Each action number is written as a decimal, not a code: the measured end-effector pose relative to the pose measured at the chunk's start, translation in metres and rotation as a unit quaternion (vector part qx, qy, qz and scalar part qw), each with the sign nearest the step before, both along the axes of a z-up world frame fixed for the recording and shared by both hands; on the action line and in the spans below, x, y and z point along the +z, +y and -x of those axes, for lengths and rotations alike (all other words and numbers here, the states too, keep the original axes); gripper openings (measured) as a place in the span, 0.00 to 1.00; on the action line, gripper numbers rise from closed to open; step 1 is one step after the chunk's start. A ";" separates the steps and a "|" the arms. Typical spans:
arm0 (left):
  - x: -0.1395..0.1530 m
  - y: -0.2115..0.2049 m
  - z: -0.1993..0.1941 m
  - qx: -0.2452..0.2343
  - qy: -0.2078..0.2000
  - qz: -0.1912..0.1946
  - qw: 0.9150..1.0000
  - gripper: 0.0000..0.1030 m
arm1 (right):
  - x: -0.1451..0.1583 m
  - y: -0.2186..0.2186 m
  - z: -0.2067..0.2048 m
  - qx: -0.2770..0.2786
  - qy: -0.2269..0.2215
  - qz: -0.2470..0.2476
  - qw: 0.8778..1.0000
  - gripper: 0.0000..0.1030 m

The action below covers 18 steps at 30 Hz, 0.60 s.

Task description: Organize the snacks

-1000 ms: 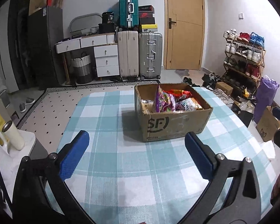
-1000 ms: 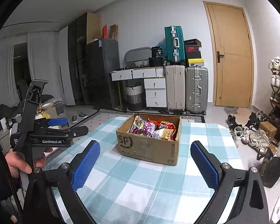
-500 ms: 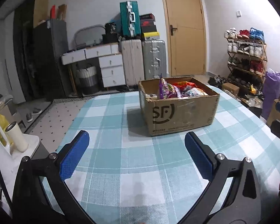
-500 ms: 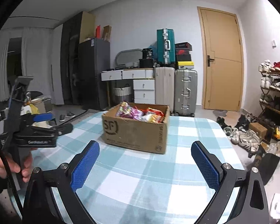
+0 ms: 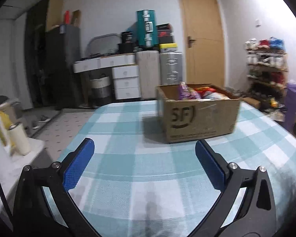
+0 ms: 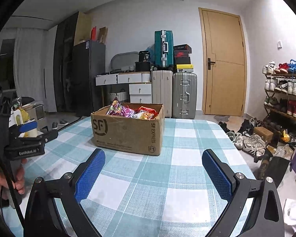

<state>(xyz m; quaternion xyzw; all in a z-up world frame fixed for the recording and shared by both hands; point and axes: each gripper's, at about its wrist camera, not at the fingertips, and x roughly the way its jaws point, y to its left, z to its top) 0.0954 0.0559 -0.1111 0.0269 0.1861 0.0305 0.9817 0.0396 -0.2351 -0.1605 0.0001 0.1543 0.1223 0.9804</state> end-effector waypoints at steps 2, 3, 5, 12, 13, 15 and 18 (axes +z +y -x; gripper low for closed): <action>-0.001 -0.001 0.001 -0.007 -0.004 0.000 1.000 0.99 | 0.000 -0.001 0.000 0.000 0.002 -0.001 1.000 0.98; 0.000 -0.001 0.003 -0.008 -0.008 0.000 1.000 0.99 | -0.001 -0.001 0.000 -0.001 0.002 -0.002 1.000 0.98; 0.000 0.002 0.007 -0.003 -0.021 0.005 1.000 0.99 | 0.000 -0.002 0.000 -0.007 0.002 -0.001 1.000 0.98; 0.000 0.011 0.007 0.008 -0.029 0.021 0.999 0.99 | 0.001 -0.001 0.002 -0.016 -0.002 0.005 1.000 0.99; 0.001 0.011 0.008 0.008 -0.027 0.018 0.999 0.99 | 0.001 -0.001 0.002 -0.017 -0.001 0.005 1.000 0.99; 0.002 0.010 0.009 0.009 -0.027 0.018 0.999 0.99 | 0.001 -0.001 0.002 -0.017 -0.001 0.003 1.000 0.99; 0.002 0.010 0.009 0.009 -0.027 0.019 0.999 0.99 | 0.001 0.000 0.001 -0.016 -0.001 0.005 1.000 0.99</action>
